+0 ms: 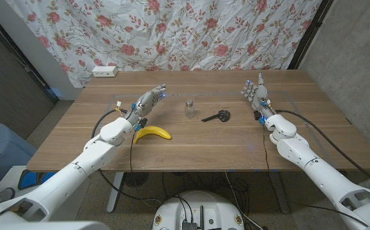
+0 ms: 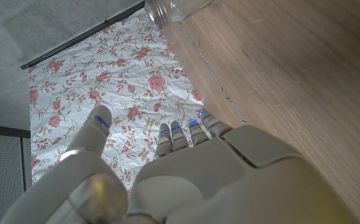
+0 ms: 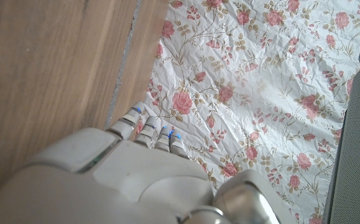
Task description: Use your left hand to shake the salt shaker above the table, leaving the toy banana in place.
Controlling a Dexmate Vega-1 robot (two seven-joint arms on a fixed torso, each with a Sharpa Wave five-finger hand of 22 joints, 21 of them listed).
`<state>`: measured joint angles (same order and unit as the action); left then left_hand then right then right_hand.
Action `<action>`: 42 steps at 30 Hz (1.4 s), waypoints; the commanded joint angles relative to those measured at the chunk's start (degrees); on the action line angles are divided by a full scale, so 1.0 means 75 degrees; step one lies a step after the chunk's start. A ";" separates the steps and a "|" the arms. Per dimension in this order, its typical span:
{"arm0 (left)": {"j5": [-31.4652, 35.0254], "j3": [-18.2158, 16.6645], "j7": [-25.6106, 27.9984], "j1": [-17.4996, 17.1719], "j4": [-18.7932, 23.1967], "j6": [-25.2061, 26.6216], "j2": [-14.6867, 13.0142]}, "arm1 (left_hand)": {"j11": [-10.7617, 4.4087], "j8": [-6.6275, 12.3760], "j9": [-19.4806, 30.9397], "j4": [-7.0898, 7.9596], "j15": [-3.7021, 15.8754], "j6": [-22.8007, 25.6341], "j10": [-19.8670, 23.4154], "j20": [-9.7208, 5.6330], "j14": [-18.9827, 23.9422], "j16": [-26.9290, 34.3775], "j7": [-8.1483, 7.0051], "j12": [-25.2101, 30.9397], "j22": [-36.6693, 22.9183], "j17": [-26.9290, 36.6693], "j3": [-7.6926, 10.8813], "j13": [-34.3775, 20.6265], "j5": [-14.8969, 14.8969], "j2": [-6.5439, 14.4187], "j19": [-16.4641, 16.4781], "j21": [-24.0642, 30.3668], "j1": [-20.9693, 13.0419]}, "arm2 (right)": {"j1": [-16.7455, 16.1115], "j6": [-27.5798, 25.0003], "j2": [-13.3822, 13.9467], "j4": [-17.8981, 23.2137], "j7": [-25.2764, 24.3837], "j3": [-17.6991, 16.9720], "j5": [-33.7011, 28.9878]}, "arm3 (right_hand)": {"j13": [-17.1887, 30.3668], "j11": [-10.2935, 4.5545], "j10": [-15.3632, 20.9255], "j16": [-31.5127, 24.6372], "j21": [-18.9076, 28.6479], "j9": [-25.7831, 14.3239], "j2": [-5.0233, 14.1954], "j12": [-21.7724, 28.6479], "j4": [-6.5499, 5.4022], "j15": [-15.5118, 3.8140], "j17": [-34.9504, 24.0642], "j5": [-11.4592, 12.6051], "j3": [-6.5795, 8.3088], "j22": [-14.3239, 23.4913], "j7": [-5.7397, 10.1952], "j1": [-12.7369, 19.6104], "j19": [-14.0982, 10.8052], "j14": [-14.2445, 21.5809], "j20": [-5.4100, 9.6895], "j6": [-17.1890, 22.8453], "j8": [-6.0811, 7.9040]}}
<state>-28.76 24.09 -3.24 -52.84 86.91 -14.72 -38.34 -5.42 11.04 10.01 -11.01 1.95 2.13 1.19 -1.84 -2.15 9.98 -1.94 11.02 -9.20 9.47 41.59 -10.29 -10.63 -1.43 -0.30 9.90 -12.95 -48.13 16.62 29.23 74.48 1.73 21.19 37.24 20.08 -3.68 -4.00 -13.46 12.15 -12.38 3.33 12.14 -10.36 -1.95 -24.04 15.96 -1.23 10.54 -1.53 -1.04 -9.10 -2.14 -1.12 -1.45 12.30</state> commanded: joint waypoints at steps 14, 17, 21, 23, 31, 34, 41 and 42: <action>0.1287 0.0250 0.1013 -0.0459 0.1040 0.0408 -0.0287 | 0.0031 0.0005 0.0015 0.0004 0.0135 -0.0228 -0.0069 0.0254 -0.0453 -0.0052 0.0035 -0.0008 -0.0042 0.0028 0.0094 -0.0005 -0.0060 -0.0254 -0.0431 -0.0022 -0.0445 | -0.0001 0.0000 0.0000 0.0001 -0.0001 0.0000 0.0000 | 0.0016 -0.0004 -0.0050 -0.0035 0.0047 -0.0026 0.0781 0.0025 -0.0043 -0.0260 -0.0035 0.0043 -0.0010 0.0037 -0.0076 -0.0004 -0.0064 -0.0052 -0.0006 -0.0013 0.0026; 0.1531 0.0317 0.1105 -0.0483 0.1131 0.0447 -0.0333 | 0.0014 0.0009 0.0013 0.0009 -0.0049 -0.0270 -0.0071 0.0295 -0.0561 -0.0048 0.0022 -0.0004 -0.0046 0.0032 0.0093 -0.0003 -0.0056 -0.0328 -0.0507 -0.0009 -0.0521 | -0.0001 0.0000 0.0000 0.0001 -0.0001 0.0000 0.0000 | 0.0016 0.0008 -0.0048 -0.0036 0.0047 -0.0025 0.0782 0.0026 -0.0043 -0.0251 -0.0035 0.0043 -0.0010 0.0037 -0.0076 -0.0004 -0.0065 -0.0049 -0.0005 -0.0015 0.0025; 0.1864 0.0342 0.1481 -0.0588 0.1282 0.0528 -0.0279 | 0.0011 0.0024 0.0012 0.0016 -0.0206 -0.0300 -0.0113 0.0377 -0.0800 -0.0065 0.0032 -0.0014 -0.0052 0.0039 0.0081 -0.0002 -0.0048 -0.0443 -0.0791 -0.0045 -0.0617 | 0.0001 0.0001 -0.0001 -0.0003 0.0001 0.0000 0.0000 | 0.0016 -0.0001 -0.0057 -0.0034 0.0047 -0.0025 0.0781 0.0022 -0.0042 -0.0265 -0.0035 0.0043 -0.0010 0.0037 -0.0073 -0.0004 -0.0064 -0.0055 -0.0003 -0.0015 0.0025; 0.1998 0.0366 0.1593 -0.0615 0.1331 0.0568 -0.0263 | 0.0009 0.0030 0.0012 0.0019 -0.0219 -0.0306 -0.0131 0.0389 -0.0871 -0.0063 0.0033 -0.0018 -0.0054 0.0041 0.0076 -0.0001 -0.0046 -0.0479 -0.0901 -0.0053 -0.0647 | 0.0001 0.0002 -0.0001 -0.0004 0.0002 0.0000 0.0000 | 0.0016 0.0002 -0.0054 -0.0032 0.0047 -0.0025 0.0781 0.0023 -0.0043 -0.0270 -0.0035 0.0043 -0.0010 0.0037 -0.0073 -0.0004 -0.0065 -0.0060 -0.0003 -0.0015 0.0025; 0.2364 0.0457 0.1906 -0.0649 0.1373 0.0699 -0.0133 | 0.0029 0.0050 0.0012 0.0027 -0.0260 -0.0298 -0.0120 0.0436 -0.0991 -0.0039 0.0064 -0.0004 -0.0058 0.0044 0.0065 -0.0001 -0.0043 -0.0558 -0.1091 -0.0038 -0.0721 | 0.0001 0.0002 -0.0001 -0.0005 0.0002 0.0000 0.0000 | 0.0016 -0.0003 -0.0050 -0.0036 0.0047 -0.0025 0.0780 0.0025 -0.0042 -0.0261 -0.0035 0.0043 -0.0011 0.0037 -0.0077 -0.0004 -0.0064 -0.0049 -0.0003 -0.0016 0.0024; 0.2434 0.0505 0.1971 -0.0616 0.1317 0.0770 -0.0057 | 0.0053 0.0059 0.0012 0.0030 -0.0146 -0.0292 -0.0102 0.0431 -0.0918 0.0009 0.0085 0.0005 -0.0059 0.0044 0.0061 0.0000 -0.0042 -0.0593 -0.1018 0.0021 -0.0765 | 0.0001 0.0001 0.0000 -0.0004 0.0002 0.0000 0.0000 | 0.0016 -0.0004 -0.0056 -0.0036 0.0047 -0.0025 0.0781 0.0023 -0.0043 -0.0269 -0.0035 0.0043 -0.0011 0.0037 -0.0076 -0.0004 -0.0064 -0.0048 -0.0004 -0.0014 0.0025; 0.2655 0.0665 0.2103 -0.0484 0.1153 0.0884 0.0115 | 0.0032 0.0087 0.0012 0.0032 -0.0072 -0.0245 -0.0028 0.0397 -0.0705 0.0085 0.0103 0.0034 -0.0059 0.0041 0.0056 0.0000 -0.0042 -0.0661 -0.0844 0.0098 -0.0865 | -0.0002 -0.0004 0.0003 0.0005 -0.0001 -0.0001 0.0002 | 0.0016 -0.0005 -0.0052 -0.0035 0.0047 -0.0025 0.0781 0.0024 -0.0043 -0.0259 -0.0035 0.0043 -0.0011 0.0037 -0.0074 -0.0004 -0.0064 -0.0051 -0.0005 -0.0011 0.0026; 0.2660 0.0683 0.2127 -0.0473 0.1133 0.0921 0.0153 | 0.0022 0.0089 0.0012 0.0032 -0.0064 -0.0240 -0.0025 0.0392 -0.0710 0.0081 0.0097 0.0034 -0.0059 0.0040 0.0055 0.0001 -0.0042 -0.0665 -0.0849 0.0095 -0.0874 | -0.0002 -0.0004 0.0003 0.0007 -0.0002 -0.0001 0.0002 | 0.0016 -0.0007 -0.0050 -0.0036 0.0047 -0.0025 0.0781 0.0025 -0.0043 -0.0256 -0.0035 0.0043 -0.0011 0.0037 -0.0074 -0.0004 -0.0064 -0.0050 -0.0006 -0.0013 0.0026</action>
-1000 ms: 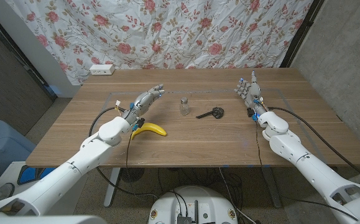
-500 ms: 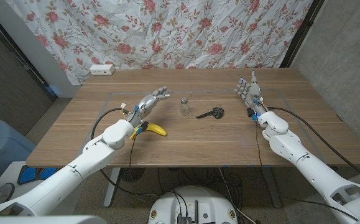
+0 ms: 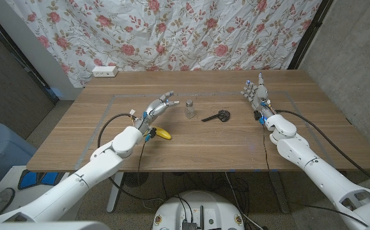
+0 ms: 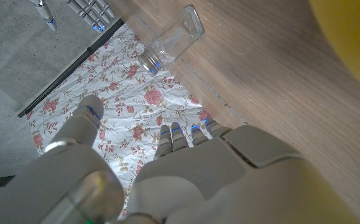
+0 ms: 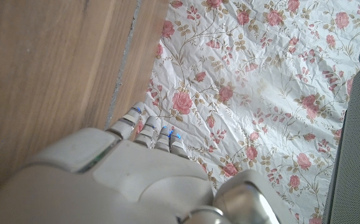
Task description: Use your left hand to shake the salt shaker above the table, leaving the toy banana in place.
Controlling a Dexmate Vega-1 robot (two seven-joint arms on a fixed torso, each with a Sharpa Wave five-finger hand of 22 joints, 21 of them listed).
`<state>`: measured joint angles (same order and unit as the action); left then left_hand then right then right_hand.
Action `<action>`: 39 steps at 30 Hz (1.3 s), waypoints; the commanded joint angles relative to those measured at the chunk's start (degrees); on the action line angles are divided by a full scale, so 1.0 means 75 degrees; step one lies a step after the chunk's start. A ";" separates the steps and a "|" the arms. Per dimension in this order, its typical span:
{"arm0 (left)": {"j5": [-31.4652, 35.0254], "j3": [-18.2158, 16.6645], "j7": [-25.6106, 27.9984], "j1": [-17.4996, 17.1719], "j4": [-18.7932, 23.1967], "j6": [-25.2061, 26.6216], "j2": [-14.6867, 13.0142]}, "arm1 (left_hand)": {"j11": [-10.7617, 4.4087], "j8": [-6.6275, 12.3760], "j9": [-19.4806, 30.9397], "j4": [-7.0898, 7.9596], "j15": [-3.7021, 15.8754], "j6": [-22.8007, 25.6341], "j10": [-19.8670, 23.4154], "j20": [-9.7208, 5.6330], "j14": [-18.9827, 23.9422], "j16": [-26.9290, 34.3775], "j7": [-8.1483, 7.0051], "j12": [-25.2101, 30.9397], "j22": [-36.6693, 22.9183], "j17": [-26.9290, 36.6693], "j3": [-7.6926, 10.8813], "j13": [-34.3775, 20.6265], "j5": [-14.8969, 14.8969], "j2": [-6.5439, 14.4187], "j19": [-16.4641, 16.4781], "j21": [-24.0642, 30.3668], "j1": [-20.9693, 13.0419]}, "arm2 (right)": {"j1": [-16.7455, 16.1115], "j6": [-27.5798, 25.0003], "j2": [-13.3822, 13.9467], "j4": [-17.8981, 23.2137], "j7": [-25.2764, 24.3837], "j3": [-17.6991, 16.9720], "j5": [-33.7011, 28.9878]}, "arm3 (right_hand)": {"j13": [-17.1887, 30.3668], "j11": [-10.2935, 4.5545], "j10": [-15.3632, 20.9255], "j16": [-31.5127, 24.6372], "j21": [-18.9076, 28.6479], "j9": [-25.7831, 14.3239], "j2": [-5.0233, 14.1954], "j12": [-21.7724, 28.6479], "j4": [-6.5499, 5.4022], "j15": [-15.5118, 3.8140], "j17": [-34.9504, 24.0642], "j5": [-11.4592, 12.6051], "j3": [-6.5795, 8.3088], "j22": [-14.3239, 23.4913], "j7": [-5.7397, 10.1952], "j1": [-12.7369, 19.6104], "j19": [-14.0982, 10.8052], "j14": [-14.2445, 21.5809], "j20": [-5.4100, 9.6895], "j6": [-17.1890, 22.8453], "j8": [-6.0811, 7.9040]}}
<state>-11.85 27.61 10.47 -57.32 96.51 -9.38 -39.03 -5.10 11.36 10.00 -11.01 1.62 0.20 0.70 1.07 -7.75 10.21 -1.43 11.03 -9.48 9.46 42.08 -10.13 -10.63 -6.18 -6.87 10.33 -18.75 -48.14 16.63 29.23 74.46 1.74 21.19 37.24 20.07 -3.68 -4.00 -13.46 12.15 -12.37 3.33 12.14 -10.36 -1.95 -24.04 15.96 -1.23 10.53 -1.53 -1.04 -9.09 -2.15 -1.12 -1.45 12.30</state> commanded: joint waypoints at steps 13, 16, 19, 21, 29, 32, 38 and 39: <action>0.0854 0.0480 0.0504 0.0336 -0.0244 0.0491 0.0417 | -0.0020 0.0068 0.0014 0.0036 0.0009 0.0061 0.0111 0.0060 -0.0065 0.0003 0.0051 0.0052 -0.0022 0.0040 -0.0014 -0.0021 -0.0044 -0.0086 -0.0126 -0.0009 -0.0212 | -0.0003 -0.0007 0.0004 0.0015 -0.0006 -0.0001 0.0002 | 0.0017 -0.0011 -0.0050 -0.0030 0.0047 -0.0026 0.0781 0.0025 -0.0043 -0.0262 -0.0036 0.0043 -0.0011 0.0039 -0.0065 -0.0004 -0.0064 -0.0063 -0.0003 -0.0010 0.0027; 0.0893 0.0507 0.0503 0.0371 -0.0191 0.0609 0.0417 | -0.0037 0.0078 0.0014 0.0037 0.0006 0.0086 0.0148 0.0061 -0.0057 0.0006 0.0056 0.0064 -0.0022 0.0039 -0.0015 -0.0021 -0.0044 -0.0095 -0.0128 -0.0006 -0.0230 | -0.0003 -0.0007 0.0003 0.0015 -0.0006 -0.0001 0.0002 | 0.0017 -0.0005 -0.0060 -0.0033 0.0047 -0.0026 0.0781 0.0021 -0.0043 -0.0261 -0.0036 0.0043 -0.0011 0.0039 -0.0071 -0.0004 -0.0065 -0.0055 -0.0005 -0.0013 0.0026; 0.0967 0.0542 0.0532 0.0410 -0.0161 0.0728 0.0418 | -0.0040 0.0084 0.0014 0.0038 0.0009 0.0103 0.0174 0.0074 -0.0045 0.0010 0.0077 0.0071 -0.0022 0.0039 -0.0016 -0.0021 -0.0045 -0.0103 -0.0128 -0.0002 -0.0253 | -0.0003 -0.0008 0.0003 0.0015 -0.0006 -0.0001 0.0002 | 0.0017 0.0001 -0.0052 -0.0037 0.0047 -0.0026 0.0781 0.0024 -0.0043 -0.0254 -0.0036 0.0043 -0.0011 0.0039 -0.0070 -0.0004 -0.0065 -0.0047 -0.0001 -0.0013 0.0026; 0.1021 0.0575 0.0535 0.0449 -0.0170 0.0781 0.0420 | -0.0060 0.0087 0.0014 0.0038 0.0005 0.0111 0.0193 0.0076 -0.0042 0.0011 0.0081 0.0077 -0.0022 0.0038 -0.0016 -0.0021 -0.0045 -0.0106 -0.0127 0.0000 -0.0263 | -0.0002 -0.0007 0.0003 0.0014 -0.0006 -0.0001 0.0001 | 0.0017 0.0001 -0.0052 -0.0037 0.0047 -0.0026 0.0780 0.0025 -0.0043 -0.0252 -0.0036 0.0043 -0.0011 0.0039 -0.0071 -0.0004 -0.0064 -0.0047 -0.0001 -0.0013 0.0026; 0.1072 0.0710 0.0633 0.0628 -0.0393 0.1001 0.0637 | -0.0038 0.0106 0.0014 0.0041 -0.0020 0.0171 0.0286 0.0090 0.0005 0.0025 0.0127 0.0100 -0.0022 0.0037 -0.0013 -0.0022 -0.0050 -0.0122 -0.0114 0.0013 -0.0340 | -0.0001 -0.0006 0.0002 0.0010 -0.0005 0.0000 0.0001 | 0.0018 0.0005 -0.0052 -0.0034 0.0047 -0.0026 0.0781 0.0024 -0.0043 -0.0264 -0.0036 0.0043 -0.0011 0.0038 -0.0067 -0.0004 -0.0064 -0.0053 -0.0001 -0.0008 0.0028; 0.1075 0.0786 0.0592 0.0710 -0.0484 0.1014 0.0700 | -0.0049 0.0112 0.0015 0.0042 -0.0029 0.0191 0.0357 0.0094 0.0048 0.0037 0.0135 0.0121 -0.0022 0.0036 -0.0011 -0.0021 -0.0052 -0.0127 -0.0113 0.0016 -0.0374 | 0.0000 -0.0005 0.0002 0.0008 -0.0004 0.0000 0.0001 | 0.0018 0.0005 -0.0054 -0.0032 0.0047 -0.0026 0.0781 0.0024 -0.0043 -0.0264 -0.0036 0.0043 -0.0011 0.0038 -0.0068 -0.0004 -0.0065 -0.0058 -0.0001 -0.0009 0.0027; 0.1180 0.0931 0.0603 0.0828 -0.0586 0.1137 0.0781 | -0.0022 0.0137 0.0015 0.0044 -0.0095 0.0272 0.0454 0.0120 0.0106 0.0049 0.0160 0.0142 -0.0022 0.0036 -0.0003 -0.0021 -0.0059 -0.0126 -0.0088 0.0028 -0.0446 | 0.0002 -0.0003 0.0001 0.0004 -0.0002 0.0000 0.0001 | 0.0018 -0.0001 -0.0056 -0.0034 0.0047 -0.0026 0.0781 0.0023 -0.0043 -0.0252 -0.0037 0.0043 -0.0011 0.0038 -0.0068 -0.0004 -0.0065 -0.0054 -0.0002 -0.0011 0.0027; 0.1194 0.0953 0.0600 0.0847 -0.0605 0.1153 0.0790 | -0.0024 0.0143 0.0015 0.0044 -0.0099 0.0289 0.0470 0.0121 0.0112 0.0050 0.0165 0.0146 -0.0022 0.0036 -0.0001 -0.0021 -0.0060 -0.0125 -0.0084 0.0030 -0.0457 | 0.0002 -0.0003 0.0001 0.0004 -0.0002 0.0000 0.0001 | 0.0018 -0.0005 -0.0059 -0.0033 0.0047 -0.0026 0.0781 0.0022 -0.0043 -0.0253 -0.0037 0.0043 -0.0011 0.0038 -0.0068 -0.0004 -0.0065 -0.0055 -0.0002 -0.0013 0.0026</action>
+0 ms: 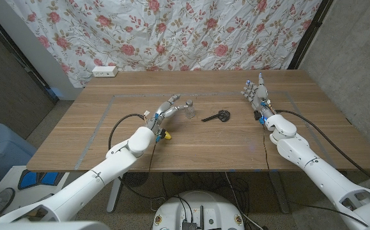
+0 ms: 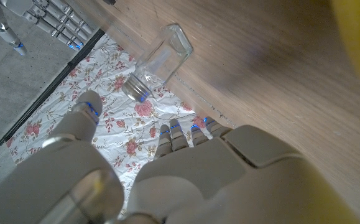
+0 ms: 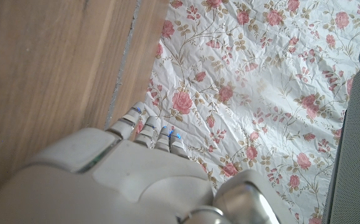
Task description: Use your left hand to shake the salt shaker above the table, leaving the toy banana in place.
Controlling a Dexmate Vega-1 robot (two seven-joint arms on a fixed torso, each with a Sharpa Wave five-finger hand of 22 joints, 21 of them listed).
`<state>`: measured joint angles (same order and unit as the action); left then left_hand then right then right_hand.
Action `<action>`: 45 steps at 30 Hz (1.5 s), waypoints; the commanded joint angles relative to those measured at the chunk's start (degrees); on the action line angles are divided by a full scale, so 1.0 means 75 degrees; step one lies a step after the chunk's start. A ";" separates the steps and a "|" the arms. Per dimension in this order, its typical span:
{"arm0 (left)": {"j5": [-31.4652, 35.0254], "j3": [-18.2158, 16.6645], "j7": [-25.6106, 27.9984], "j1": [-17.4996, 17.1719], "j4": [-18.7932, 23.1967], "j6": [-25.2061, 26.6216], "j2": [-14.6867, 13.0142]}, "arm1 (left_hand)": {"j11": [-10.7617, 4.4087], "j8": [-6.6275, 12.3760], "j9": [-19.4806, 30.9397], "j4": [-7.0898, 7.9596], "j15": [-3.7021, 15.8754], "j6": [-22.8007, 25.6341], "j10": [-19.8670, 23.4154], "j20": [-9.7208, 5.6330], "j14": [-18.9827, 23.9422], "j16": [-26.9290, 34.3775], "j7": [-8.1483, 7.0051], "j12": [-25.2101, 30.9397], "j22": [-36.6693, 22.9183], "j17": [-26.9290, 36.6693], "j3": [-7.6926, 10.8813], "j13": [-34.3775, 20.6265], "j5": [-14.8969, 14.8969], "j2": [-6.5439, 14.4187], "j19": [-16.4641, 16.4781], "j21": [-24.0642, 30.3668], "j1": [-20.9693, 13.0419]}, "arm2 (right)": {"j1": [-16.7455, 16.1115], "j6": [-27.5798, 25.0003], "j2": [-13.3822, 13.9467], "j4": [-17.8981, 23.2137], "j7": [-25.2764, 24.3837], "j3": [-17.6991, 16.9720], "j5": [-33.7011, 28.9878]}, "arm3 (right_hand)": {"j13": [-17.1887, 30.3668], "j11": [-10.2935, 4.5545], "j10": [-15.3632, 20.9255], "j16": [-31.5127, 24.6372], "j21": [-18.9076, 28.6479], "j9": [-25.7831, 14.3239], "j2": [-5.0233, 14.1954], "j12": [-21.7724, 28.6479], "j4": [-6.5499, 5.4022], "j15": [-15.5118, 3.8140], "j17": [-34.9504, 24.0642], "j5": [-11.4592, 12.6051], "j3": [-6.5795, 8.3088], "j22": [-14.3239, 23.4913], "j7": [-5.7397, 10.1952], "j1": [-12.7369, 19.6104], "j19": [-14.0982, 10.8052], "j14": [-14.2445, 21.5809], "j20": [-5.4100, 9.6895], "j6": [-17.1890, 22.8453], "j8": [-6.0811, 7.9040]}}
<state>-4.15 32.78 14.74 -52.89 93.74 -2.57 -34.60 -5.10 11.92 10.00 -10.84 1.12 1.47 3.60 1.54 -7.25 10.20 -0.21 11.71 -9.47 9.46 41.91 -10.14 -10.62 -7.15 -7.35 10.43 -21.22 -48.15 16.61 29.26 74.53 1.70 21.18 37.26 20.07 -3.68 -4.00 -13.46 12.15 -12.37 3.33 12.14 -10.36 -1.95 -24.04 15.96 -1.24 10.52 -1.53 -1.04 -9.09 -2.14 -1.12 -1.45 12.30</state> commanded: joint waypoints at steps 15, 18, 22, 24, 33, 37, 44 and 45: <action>0.0482 0.0448 0.0344 0.0364 -0.0237 0.0685 0.0300 | -0.0048 0.0195 0.0013 0.0022 -0.0070 0.0625 0.0614 0.0102 0.0445 0.0111 0.0098 0.0159 -0.0023 0.0031 0.0073 -0.0022 -0.0083 0.0046 0.0213 0.0073 -0.0496 | 0.0000 -0.0006 0.0000 0.0005 -0.0001 0.0001 -0.0001 | 0.0019 -0.0006 -0.0052 -0.0033 0.0047 -0.0027 0.0783 0.0025 -0.0043 -0.0281 -0.0038 0.0043 -0.0010 0.0039 -0.0074 -0.0004 -0.0065 -0.0056 -0.0001 -0.0010 0.0027; 0.0485 0.0457 0.0370 0.0367 -0.0238 0.0715 0.0311 | -0.0057 0.0196 0.0013 0.0021 -0.0067 0.0653 0.0643 0.0110 0.0492 0.0115 0.0099 0.0159 -0.0023 0.0030 0.0077 -0.0023 -0.0084 0.0048 0.0241 0.0076 -0.0533 | 0.0000 -0.0006 0.0000 0.0005 -0.0001 0.0001 -0.0001 | 0.0019 -0.0005 -0.0054 -0.0037 0.0047 -0.0027 0.0783 0.0024 -0.0043 -0.0263 -0.0037 0.0044 -0.0010 0.0039 -0.0072 -0.0003 -0.0066 -0.0046 0.0002 -0.0012 0.0026; 0.0529 0.0486 0.0421 0.0384 -0.0237 0.0797 0.0327 | -0.0047 0.0200 0.0013 0.0021 -0.0067 0.0694 0.0700 0.0109 0.0518 0.0108 0.0112 0.0166 -0.0023 0.0029 0.0080 -0.0023 -0.0084 0.0051 0.0257 0.0073 -0.0579 | 0.0000 -0.0005 0.0000 0.0005 -0.0001 0.0001 -0.0001 | 0.0019 -0.0004 -0.0055 -0.0032 0.0047 -0.0027 0.0783 0.0024 -0.0043 -0.0264 -0.0037 0.0044 -0.0009 0.0039 -0.0074 -0.0003 -0.0066 -0.0058 -0.0001 -0.0010 0.0027; 0.0522 0.0488 0.0453 0.0383 -0.0246 0.0823 0.0351 | -0.0058 0.0207 0.0014 0.0021 -0.0060 0.0732 0.0754 0.0110 0.0543 0.0107 0.0116 0.0178 -0.0023 0.0028 0.0081 -0.0023 -0.0084 0.0053 0.0266 0.0071 -0.0608 | 0.0000 -0.0005 0.0000 0.0005 -0.0001 0.0001 -0.0002 | 0.0019 -0.0010 -0.0058 -0.0035 0.0048 -0.0027 0.0783 0.0022 -0.0043 -0.0259 -0.0037 0.0044 -0.0009 0.0039 -0.0071 -0.0003 -0.0067 -0.0050 0.0000 -0.0011 0.0027; 0.0748 0.0602 0.0637 0.0406 -0.0198 0.1067 0.0382 | -0.0061 0.0236 0.0014 0.0021 -0.0066 0.0931 0.0969 0.0137 0.0738 0.0120 0.0188 0.0202 -0.0023 0.0026 0.0089 -0.0024 -0.0090 0.0064 0.0352 0.0074 -0.0779 | 0.0001 -0.0004 -0.0001 0.0002 0.0000 0.0002 -0.0002 | 0.0019 -0.0003 -0.0057 -0.0034 0.0048 -0.0027 0.0781 0.0023 -0.0043 -0.0253 -0.0038 0.0044 -0.0010 0.0039 -0.0078 -0.0003 -0.0067 -0.0054 -0.0004 -0.0014 0.0025; 0.0854 0.0658 0.0726 0.0403 -0.0171 0.1137 0.0405 | -0.0079 0.0250 0.0015 0.0019 -0.0053 0.1025 0.1079 0.0123 0.0844 0.0130 0.0187 0.0217 -0.0022 0.0026 0.0092 -0.0024 -0.0094 0.0067 0.0394 0.0074 -0.0859 | 0.0000 -0.0004 -0.0001 0.0003 0.0000 0.0002 -0.0002 | 0.0019 -0.0008 -0.0053 -0.0033 0.0047 -0.0027 0.0781 0.0025 -0.0043 -0.0265 -0.0038 0.0044 -0.0010 0.0039 -0.0075 -0.0004 -0.0066 -0.0054 -0.0002 -0.0014 0.0026; 0.0964 0.0723 0.0827 0.0424 -0.0177 0.1231 0.0461 | -0.0101 0.0268 0.0015 0.0016 -0.0077 0.1171 0.1227 0.0139 0.0964 0.0125 0.0218 0.0223 -0.0021 0.0025 0.0098 -0.0023 -0.0102 0.0072 0.0480 0.0080 -0.0997 | -0.0001 -0.0005 -0.0001 0.0006 -0.0002 0.0002 -0.0002 | 0.0019 0.0001 -0.0061 -0.0033 0.0048 -0.0027 0.0782 0.0021 -0.0043 -0.0258 -0.0038 0.0044 -0.0010 0.0039 -0.0076 -0.0003 -0.0067 -0.0056 -0.0005 -0.0012 0.0026; 0.0996 0.0731 0.0871 0.0424 -0.0175 0.1263 0.0477 | -0.0083 0.0266 0.0015 0.0016 -0.0089 0.1200 0.1263 0.0156 0.0991 0.0120 0.0227 0.0222 -0.0020 0.0024 0.0101 -0.0023 -0.0105 0.0078 0.0494 0.0076 -0.1040 | -0.0001 -0.0005 -0.0001 0.0006 -0.0002 0.0002 -0.0002 | 0.0019 0.0001 -0.0061 -0.0032 0.0048 -0.0027 0.0782 0.0021 -0.0043 -0.0268 -0.0038 0.0044 -0.0010 0.0039 -0.0076 -0.0003 -0.0067 -0.0057 -0.0005 -0.0012 0.0026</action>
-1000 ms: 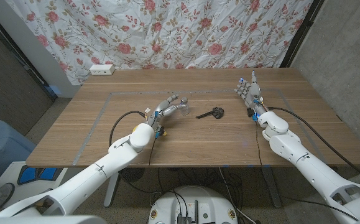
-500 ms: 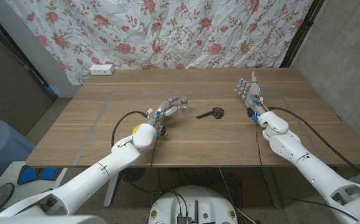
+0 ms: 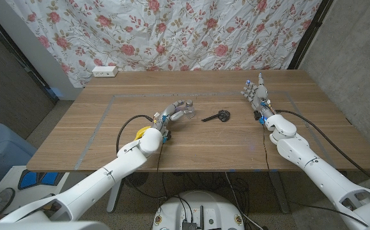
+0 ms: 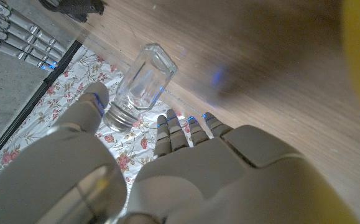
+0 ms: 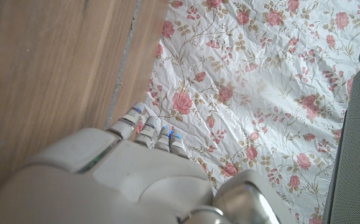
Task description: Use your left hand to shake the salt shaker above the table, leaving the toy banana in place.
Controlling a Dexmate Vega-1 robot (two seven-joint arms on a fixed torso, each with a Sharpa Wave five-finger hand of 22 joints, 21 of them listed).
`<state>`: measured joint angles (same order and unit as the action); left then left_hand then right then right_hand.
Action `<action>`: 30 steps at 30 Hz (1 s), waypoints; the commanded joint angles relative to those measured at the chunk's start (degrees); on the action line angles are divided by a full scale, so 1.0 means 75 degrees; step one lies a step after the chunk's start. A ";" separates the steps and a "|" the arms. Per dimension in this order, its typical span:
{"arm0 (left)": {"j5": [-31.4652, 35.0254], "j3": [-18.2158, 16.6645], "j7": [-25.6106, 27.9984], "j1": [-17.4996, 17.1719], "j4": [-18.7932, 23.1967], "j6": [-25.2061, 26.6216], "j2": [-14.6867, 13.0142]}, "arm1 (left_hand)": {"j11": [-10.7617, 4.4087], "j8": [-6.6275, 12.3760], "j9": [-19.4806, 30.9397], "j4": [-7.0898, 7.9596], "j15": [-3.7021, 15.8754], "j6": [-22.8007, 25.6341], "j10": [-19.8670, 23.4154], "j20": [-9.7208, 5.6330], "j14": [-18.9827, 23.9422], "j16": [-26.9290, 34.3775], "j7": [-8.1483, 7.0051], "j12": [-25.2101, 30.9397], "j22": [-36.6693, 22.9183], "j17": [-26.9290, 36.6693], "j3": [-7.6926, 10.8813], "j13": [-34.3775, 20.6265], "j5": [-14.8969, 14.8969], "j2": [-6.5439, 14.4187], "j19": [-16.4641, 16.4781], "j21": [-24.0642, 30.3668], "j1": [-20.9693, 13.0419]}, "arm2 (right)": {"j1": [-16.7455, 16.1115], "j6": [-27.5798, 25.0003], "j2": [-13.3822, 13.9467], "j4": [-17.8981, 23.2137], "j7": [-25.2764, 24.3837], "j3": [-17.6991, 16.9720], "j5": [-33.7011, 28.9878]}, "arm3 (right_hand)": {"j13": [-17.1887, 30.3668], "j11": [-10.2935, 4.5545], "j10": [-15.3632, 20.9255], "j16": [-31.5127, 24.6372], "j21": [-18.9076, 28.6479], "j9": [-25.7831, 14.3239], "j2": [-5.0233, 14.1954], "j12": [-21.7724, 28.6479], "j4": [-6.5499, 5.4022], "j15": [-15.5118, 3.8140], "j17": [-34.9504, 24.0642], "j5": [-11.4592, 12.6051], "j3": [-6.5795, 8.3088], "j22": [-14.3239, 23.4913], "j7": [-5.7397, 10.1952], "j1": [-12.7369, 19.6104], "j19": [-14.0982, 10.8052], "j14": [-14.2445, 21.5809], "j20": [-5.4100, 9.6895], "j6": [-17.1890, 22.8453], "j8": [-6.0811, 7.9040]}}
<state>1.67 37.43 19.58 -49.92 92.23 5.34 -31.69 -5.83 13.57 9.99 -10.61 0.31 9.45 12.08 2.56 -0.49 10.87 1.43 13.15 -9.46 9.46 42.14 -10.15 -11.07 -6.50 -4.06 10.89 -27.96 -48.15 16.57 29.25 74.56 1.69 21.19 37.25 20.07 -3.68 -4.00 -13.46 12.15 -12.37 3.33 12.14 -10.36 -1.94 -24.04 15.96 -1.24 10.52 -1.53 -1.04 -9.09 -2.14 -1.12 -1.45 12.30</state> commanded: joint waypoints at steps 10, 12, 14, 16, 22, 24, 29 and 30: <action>0.0386 0.0202 0.0432 0.0073 -0.0072 0.0298 0.0228 | -0.0018 0.0082 0.0018 -0.0017 0.0069 0.0444 0.0444 0.0028 0.0416 0.0053 0.0002 0.0044 -0.0016 0.0023 0.0076 -0.0022 -0.0060 0.0016 0.0264 0.0032 -0.0431 | 0.0000 0.0001 0.0000 -0.0001 0.0001 -0.0001 0.0000 | 0.0019 0.0016 -0.0048 -0.0034 0.0047 -0.0027 0.0782 0.0026 -0.0043 -0.0267 -0.0038 0.0044 -0.0009 0.0039 -0.0072 -0.0003 -0.0066 -0.0053 -0.0001 -0.0014 0.0026; 0.0430 0.0230 0.0465 0.0089 -0.0096 0.0312 0.0250 | -0.0011 0.0087 0.0019 -0.0016 0.0067 0.0514 0.0506 0.0052 0.0460 0.0044 0.0028 0.0043 -0.0016 0.0023 0.0079 -0.0022 -0.0064 0.0029 0.0283 0.0023 -0.0503 | 0.0000 0.0002 -0.0001 -0.0001 0.0001 0.0000 0.0000 | 0.0019 0.0010 -0.0054 -0.0038 0.0047 -0.0027 0.0782 0.0024 -0.0043 -0.0257 -0.0038 0.0044 -0.0009 0.0039 -0.0077 -0.0003 -0.0065 -0.0043 -0.0001 -0.0014 0.0025; 0.0463 0.0263 0.0464 0.0116 -0.0132 0.0314 0.0264 | -0.0047 0.0088 0.0020 -0.0013 0.0062 0.0595 0.0612 0.0057 0.0524 0.0039 0.0061 0.0047 -0.0016 0.0022 0.0077 -0.0023 -0.0064 0.0045 0.0314 0.0015 -0.0595 | 0.0000 0.0002 -0.0001 -0.0001 0.0001 -0.0001 0.0000 | 0.0019 0.0016 -0.0047 -0.0036 0.0047 -0.0027 0.0782 0.0026 -0.0043 -0.0261 -0.0038 0.0044 -0.0009 0.0039 -0.0073 -0.0004 -0.0065 -0.0047 -0.0003 -0.0014 0.0025; 0.0485 0.0277 0.0497 0.0122 -0.0152 0.0347 0.0290 | -0.0068 0.0093 0.0020 -0.0013 0.0074 0.0636 0.0649 0.0057 0.0565 0.0044 0.0054 0.0049 -0.0017 0.0022 0.0074 -0.0023 -0.0063 0.0047 0.0324 0.0012 -0.0626 | 0.0000 0.0001 -0.0001 -0.0001 0.0001 -0.0001 0.0000 | 0.0019 0.0006 -0.0041 -0.0034 0.0047 -0.0027 0.0781 0.0029 -0.0043 -0.0267 -0.0038 0.0044 -0.0010 0.0039 -0.0071 -0.0004 -0.0065 -0.0052 -0.0003 -0.0016 0.0025; 0.0493 0.0301 0.0517 0.0152 -0.0224 0.0378 0.0331 | -0.0129 0.0131 0.0022 -0.0015 0.0125 0.0869 0.0848 0.0038 0.0736 0.0050 0.0013 0.0059 -0.0017 0.0022 0.0047 -0.0022 -0.0058 0.0038 0.0417 0.0015 -0.0775 | 0.0000 0.0003 0.0000 -0.0002 0.0001 0.0000 0.0000 | 0.0019 -0.0002 -0.0057 -0.0034 0.0046 -0.0027 0.0782 0.0023 -0.0043 -0.0255 -0.0038 0.0044 -0.0009 0.0039 -0.0076 -0.0004 -0.0063 -0.0052 -0.0007 -0.0010 0.0027; 0.0497 0.0305 0.0546 0.0164 -0.0259 0.0388 0.0357 | -0.0114 0.0151 0.0025 -0.0015 0.0119 0.0958 0.0916 0.0042 0.0767 0.0044 0.0008 0.0063 -0.0017 0.0023 0.0037 -0.0023 -0.0057 0.0035 0.0431 0.0010 -0.0823 | 0.0000 0.0004 -0.0001 -0.0004 0.0002 0.0000 0.0000 | 0.0019 -0.0002 -0.0057 -0.0033 0.0046 -0.0027 0.0782 0.0023 -0.0043 -0.0266 -0.0038 0.0044 -0.0009 0.0039 -0.0079 -0.0004 -0.0064 -0.0054 -0.0007 -0.0008 0.0028; 0.0524 0.0315 0.0640 0.0188 -0.0334 0.0369 0.0413 | -0.0110 0.0209 0.0037 -0.0012 0.0188 0.1210 0.1126 0.0055 0.0938 0.0057 -0.0003 0.0073 -0.0018 0.0025 0.0000 -0.0028 -0.0052 0.0028 0.0488 0.0005 -0.0967 | 0.0001 0.0005 -0.0002 -0.0007 0.0003 0.0000 0.0000 | 0.0020 -0.0003 -0.0048 -0.0035 0.0046 -0.0027 0.0781 0.0026 -0.0043 -0.0278 -0.0038 0.0044 -0.0009 0.0039 -0.0075 -0.0004 -0.0064 -0.0049 -0.0003 -0.0008 0.0028; 0.0522 0.0318 0.0644 0.0194 -0.0349 0.0366 0.0421 | -0.0110 0.0211 0.0039 -0.0012 0.0186 0.1231 0.1184 0.0054 0.0959 0.0056 -0.0002 0.0084 -0.0018 0.0026 -0.0007 -0.0030 -0.0052 0.0026 0.0494 0.0003 -0.0989 | 0.0001 0.0005 -0.0002 -0.0007 0.0003 0.0000 0.0000 | 0.0020 -0.0003 -0.0064 -0.0036 0.0046 -0.0027 0.0782 0.0020 -0.0043 -0.0266 -0.0038 0.0044 -0.0009 0.0039 -0.0074 -0.0004 -0.0064 -0.0046 -0.0004 -0.0012 0.0026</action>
<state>5.16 39.45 23.45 -48.92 90.77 7.93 -29.37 -6.72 14.85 9.99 -10.85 1.67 17.76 19.99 2.92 5.93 10.87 1.34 13.35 -9.46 9.46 42.38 -10.29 -11.07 -6.48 -0.83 10.89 -34.43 -48.15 16.58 29.25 74.57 1.70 21.19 37.25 20.06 -3.68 -4.00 -13.46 12.16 -12.37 3.33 12.14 -10.36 -1.94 -24.04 15.96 -1.24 10.52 -1.53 -1.04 -9.09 -2.14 -1.12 -1.45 12.30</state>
